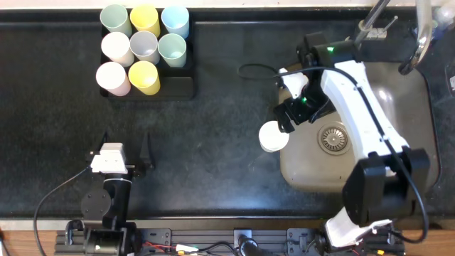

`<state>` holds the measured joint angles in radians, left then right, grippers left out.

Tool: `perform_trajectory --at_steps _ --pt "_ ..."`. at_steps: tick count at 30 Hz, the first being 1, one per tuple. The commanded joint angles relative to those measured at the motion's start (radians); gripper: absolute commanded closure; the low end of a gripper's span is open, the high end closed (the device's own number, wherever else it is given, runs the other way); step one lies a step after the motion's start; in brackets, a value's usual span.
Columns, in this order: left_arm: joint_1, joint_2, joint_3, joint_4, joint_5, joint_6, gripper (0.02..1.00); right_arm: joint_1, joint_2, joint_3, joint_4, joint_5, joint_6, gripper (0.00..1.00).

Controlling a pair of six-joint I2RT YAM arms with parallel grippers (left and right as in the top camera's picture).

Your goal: Store Cups

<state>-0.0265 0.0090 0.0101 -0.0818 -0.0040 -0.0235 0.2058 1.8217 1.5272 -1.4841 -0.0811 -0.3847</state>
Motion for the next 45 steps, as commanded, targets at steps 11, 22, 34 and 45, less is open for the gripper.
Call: perform_trajectory --at_steps 11,22,34,45 --pt "-0.008 -0.007 -0.002 -0.002 0.002 -0.007 0.020 0.080 0.021 0.006 0.095 0.090 -0.042 0.005" --pt "-0.008 -0.007 -0.002 -0.002 0.002 -0.007 0.020 0.093 0.021 -0.078 0.135 0.105 -0.058 0.003" --pt "-0.008 -0.007 -0.002 -0.002 0.002 -0.007 0.020 0.100 0.021 -0.091 0.159 0.034 -0.043 0.967" --pt "-0.008 -0.007 -0.002 -0.002 0.002 -0.007 0.020 0.148 -0.019 0.223 -0.024 -0.023 0.052 0.958"
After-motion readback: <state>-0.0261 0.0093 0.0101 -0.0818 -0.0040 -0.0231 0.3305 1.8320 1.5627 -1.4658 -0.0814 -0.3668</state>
